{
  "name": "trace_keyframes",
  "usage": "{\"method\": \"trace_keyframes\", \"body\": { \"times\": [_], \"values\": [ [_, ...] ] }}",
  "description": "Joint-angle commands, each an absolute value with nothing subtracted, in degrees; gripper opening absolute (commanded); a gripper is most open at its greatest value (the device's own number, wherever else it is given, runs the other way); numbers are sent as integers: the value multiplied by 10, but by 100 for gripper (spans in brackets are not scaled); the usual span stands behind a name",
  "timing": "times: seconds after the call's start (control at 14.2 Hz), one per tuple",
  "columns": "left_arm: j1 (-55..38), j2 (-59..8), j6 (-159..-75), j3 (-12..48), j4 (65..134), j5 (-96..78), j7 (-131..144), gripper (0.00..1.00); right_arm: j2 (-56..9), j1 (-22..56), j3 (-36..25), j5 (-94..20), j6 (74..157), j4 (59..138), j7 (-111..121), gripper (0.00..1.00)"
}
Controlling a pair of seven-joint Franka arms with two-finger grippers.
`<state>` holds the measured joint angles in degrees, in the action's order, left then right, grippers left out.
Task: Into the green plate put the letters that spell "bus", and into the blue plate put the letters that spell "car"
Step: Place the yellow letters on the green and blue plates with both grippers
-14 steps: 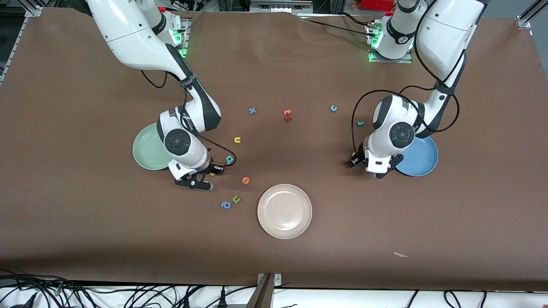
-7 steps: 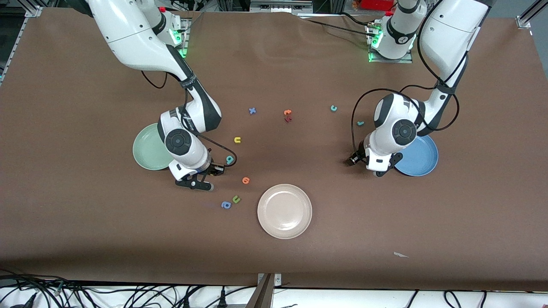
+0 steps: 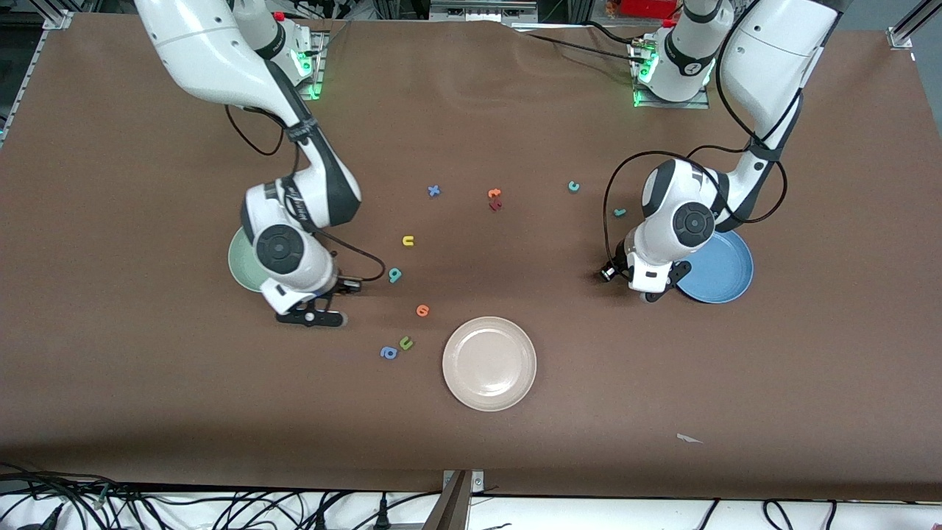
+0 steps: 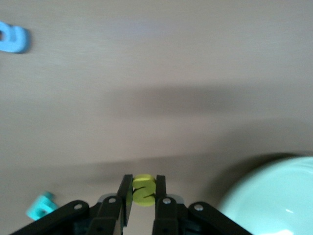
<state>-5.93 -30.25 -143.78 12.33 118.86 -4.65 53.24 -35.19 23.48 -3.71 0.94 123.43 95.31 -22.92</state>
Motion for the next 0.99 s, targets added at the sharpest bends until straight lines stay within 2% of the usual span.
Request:
{"method": "trace_keyframes", "body": {
  "times": [0.0,0.07,0.21,0.42,0.49,0.56,0.63,0.7,0.92],
  "values": [
    [-55,-298,-1447,127,1202,-38,525,38,-287,236,-72,14,1228,1034,-153,15],
    [-55,-298,-1447,127,1202,-38,525,30,-266,236,-84,13,1235,1065,-131,15],
    [-55,-298,-1447,127,1201,-38,525,21,-229,236,-104,11,1287,1145,-87,16],
    [-54,-297,-1446,127,1199,-37,525,9,-229,234,-117,11,1364,1207,-61,20],
    [-54,-292,-1444,127,1196,-38,524,4,-229,233,-121,11,1381,1221,-61,28],
    [-51,-282,-1440,127,1192,-37,524,4,-233,233,-121,11,1389,1224,-62,43],
    [-51,-267,-1433,127,1187,-38,518,4,-235,232,-121,11,1389,1223,-65,86],
    [-45,-253,-1409,127,1184,-38,505,4,-234,232,-121,11,1384,1223,-67,100],
    [-11,-211,-1323,127,1176,-44,398,4,-217,236,-113,4,1334,1186,-84,100]
  ]
}}
